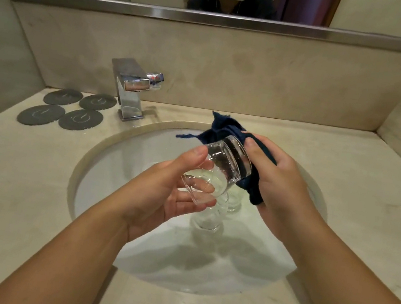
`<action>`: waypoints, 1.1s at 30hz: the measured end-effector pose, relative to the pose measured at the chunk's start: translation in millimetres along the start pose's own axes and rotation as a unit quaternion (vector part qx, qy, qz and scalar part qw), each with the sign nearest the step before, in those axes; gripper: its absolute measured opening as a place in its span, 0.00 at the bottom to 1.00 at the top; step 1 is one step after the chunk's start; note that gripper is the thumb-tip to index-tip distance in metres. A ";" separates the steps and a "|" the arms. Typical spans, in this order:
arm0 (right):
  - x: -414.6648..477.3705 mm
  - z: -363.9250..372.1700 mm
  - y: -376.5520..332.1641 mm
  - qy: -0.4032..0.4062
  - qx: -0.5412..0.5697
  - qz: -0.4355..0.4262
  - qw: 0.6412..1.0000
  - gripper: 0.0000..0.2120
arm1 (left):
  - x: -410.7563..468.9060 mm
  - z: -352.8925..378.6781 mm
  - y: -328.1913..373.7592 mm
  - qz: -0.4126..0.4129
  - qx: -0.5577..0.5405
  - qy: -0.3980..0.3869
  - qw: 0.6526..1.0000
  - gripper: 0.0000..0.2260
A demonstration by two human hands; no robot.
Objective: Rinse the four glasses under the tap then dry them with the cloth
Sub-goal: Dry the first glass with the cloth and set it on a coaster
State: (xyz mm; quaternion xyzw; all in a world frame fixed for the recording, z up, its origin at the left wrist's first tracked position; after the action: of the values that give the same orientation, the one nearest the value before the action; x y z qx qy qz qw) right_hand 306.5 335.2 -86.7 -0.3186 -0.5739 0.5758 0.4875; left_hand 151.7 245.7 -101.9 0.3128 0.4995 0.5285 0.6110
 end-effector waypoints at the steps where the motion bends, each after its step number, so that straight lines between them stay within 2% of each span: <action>1: 0.0 -0.6 0.0 0.003 -0.002 -0.001 1.000 0.09 | 0.1 0.5 0.5 0.006 0.000 0.009 1.000 0.31; 8: -7.7 1.6 -14.0 0.008 -0.033 -0.055 0.998 0.08 | -0.9 -3.7 7.1 0.057 0.012 0.061 0.996 0.24; 15: -5.1 2.8 -13.8 0.004 0.006 -0.043 0.999 0.12 | -3.7 -2.2 7.9 0.072 0.071 0.047 0.994 0.18; 20: -9.3 1.6 -15.2 0.009 -0.028 -0.045 0.999 0.10 | -3.2 -1.6 11.4 0.101 0.085 0.064 0.989 0.10; 26: -17.0 10.1 -26.0 0.008 -0.070 -0.103 0.992 0.09 | -4.3 -7.1 17.2 0.144 0.073 0.110 0.981 0.24; 29: -18.1 10.2 -26.5 0.009 -0.091 -0.108 0.990 0.10 | -4.3 -5.8 17.8 0.149 0.084 0.103 0.980 0.23; 33: -17.9 7.7 -30.6 0.006 -0.062 -0.094 0.994 0.12 | -4.3 -7.9 18.3 0.153 0.115 0.082 0.978 0.20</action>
State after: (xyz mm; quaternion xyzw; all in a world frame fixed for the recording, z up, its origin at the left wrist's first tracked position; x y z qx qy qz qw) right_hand 311.2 311.9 -59.3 -0.2962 -0.6333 0.4883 0.5223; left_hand 138.4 244.9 -86.4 0.4092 0.5520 0.5786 0.4394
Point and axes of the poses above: each hand's wrist, its own x-axis towards the middle knuckle, its own z-axis out of the palm, y = z × x, the point moved 6 cm from there along x, towards the middle knuckle, and after that the axes turned 2 degrees about -z, right-handed, at the moved point
